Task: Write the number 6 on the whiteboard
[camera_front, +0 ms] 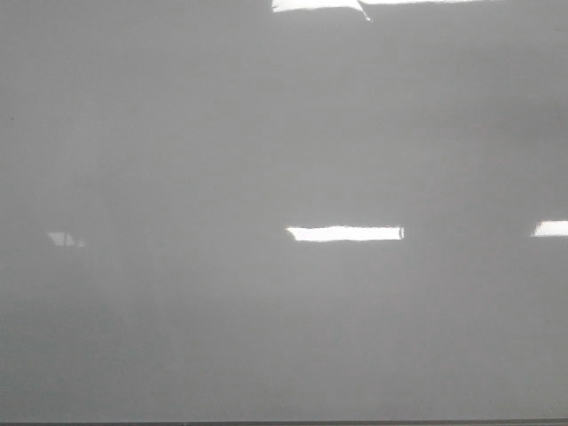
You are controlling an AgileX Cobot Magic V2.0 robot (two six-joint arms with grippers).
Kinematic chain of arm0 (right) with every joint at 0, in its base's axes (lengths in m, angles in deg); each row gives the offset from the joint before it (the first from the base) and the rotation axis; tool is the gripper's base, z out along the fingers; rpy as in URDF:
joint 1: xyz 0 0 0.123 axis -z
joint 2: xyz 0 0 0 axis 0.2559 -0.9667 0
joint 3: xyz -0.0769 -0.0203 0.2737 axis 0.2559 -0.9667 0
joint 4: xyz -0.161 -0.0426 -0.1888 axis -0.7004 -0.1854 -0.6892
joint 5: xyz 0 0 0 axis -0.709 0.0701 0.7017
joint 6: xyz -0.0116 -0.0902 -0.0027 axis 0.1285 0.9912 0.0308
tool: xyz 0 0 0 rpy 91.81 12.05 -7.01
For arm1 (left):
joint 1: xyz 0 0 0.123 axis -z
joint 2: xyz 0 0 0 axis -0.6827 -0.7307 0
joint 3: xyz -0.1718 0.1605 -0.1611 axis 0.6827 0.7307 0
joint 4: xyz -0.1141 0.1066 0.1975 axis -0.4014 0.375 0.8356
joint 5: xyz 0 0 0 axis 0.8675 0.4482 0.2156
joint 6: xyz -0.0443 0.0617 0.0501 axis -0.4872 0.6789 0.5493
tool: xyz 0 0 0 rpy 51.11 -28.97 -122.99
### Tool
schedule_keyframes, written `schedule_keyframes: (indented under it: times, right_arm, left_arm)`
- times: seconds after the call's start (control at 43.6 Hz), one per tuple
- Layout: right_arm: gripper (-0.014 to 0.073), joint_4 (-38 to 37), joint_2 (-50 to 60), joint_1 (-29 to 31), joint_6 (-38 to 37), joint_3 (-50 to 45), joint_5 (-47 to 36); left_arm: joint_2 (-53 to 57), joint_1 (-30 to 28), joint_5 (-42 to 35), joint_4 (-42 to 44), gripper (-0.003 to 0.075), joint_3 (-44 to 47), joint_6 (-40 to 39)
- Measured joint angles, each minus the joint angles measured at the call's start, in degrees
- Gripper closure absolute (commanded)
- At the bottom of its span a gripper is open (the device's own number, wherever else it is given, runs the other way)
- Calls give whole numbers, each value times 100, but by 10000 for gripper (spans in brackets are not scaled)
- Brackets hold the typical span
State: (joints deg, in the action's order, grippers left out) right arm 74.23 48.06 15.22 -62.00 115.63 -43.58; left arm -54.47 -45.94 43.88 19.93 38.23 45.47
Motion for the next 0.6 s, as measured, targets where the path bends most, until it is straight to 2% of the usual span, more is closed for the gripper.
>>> schedule_keyframes:
  times: [0.206,0.344,0.596]
  right_arm:
    - [660,134,-973,0,0,650,1063]
    - [660,199,-1418,-179,0,655,1322]
    - [660,258,-1979,-1002,237,655,1395]
  left_arm:
    - [-695,0,714,10,741,-257,0]
    - [-1055,0,928,10,741,-257,0]
    - [-1440,0,979,10,741,-257,0]
